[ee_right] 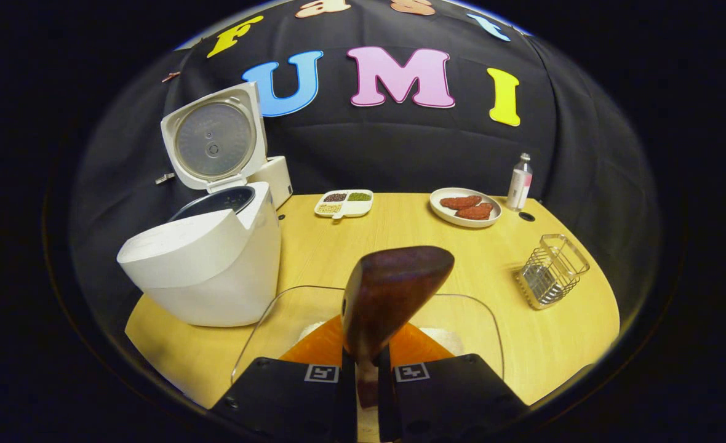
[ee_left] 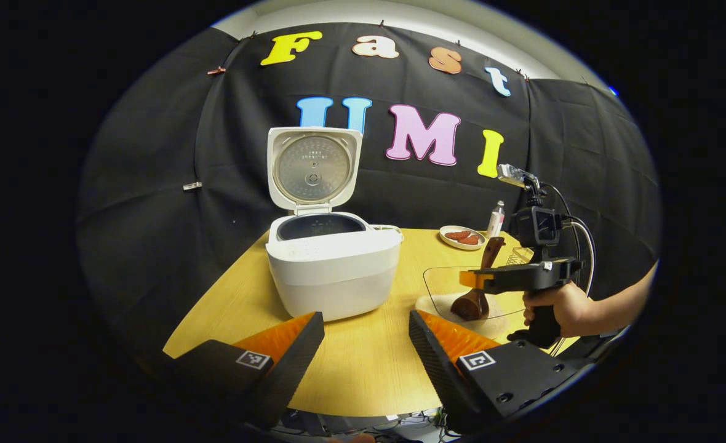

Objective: Close the left gripper, press the button to open the rice cooker; take a wooden spoon from the chopstick holder with the right hand, scoop a spoonful of rice and pour it into the rice cooker, then put the wooden spoon back into the chopstick holder.

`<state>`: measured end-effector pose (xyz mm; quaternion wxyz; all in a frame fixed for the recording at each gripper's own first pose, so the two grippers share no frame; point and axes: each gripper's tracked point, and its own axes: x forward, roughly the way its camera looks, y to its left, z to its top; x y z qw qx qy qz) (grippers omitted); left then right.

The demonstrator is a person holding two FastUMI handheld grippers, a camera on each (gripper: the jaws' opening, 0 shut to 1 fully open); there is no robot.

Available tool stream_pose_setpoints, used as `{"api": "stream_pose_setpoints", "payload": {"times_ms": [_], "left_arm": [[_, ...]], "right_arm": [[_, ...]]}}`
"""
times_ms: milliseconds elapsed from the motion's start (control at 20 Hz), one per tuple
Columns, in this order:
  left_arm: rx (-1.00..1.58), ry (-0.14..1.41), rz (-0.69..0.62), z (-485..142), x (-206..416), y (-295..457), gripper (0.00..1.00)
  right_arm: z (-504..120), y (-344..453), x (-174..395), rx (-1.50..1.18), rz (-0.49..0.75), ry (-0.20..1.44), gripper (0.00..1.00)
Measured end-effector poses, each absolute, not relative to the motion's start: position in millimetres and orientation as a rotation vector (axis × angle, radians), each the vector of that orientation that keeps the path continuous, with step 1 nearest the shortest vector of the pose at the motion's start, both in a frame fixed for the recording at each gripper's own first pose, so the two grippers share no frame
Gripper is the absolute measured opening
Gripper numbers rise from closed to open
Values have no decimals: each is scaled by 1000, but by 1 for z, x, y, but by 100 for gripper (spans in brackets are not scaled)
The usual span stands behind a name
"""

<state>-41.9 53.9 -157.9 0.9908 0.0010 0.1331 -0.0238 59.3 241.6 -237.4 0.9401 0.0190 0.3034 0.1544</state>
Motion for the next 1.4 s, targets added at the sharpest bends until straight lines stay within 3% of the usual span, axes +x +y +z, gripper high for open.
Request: {"api": "stream_pose_setpoints", "payload": {"times_ms": [600,700,800,1400], "left_arm": [[-26,255,-13,-151,-51,70,96],[-20,245,-12,-148,-51,69,96],[-18,240,-15,-146,-53,68,96],[7,223,-38,-139,-58,55,96]], "right_arm": [[-234,268,38,288,274,786,18],[-231,262,40,348,254,803,14],[-223,256,43,412,241,803,18],[-204,178,53,724,98,794,18]]}}
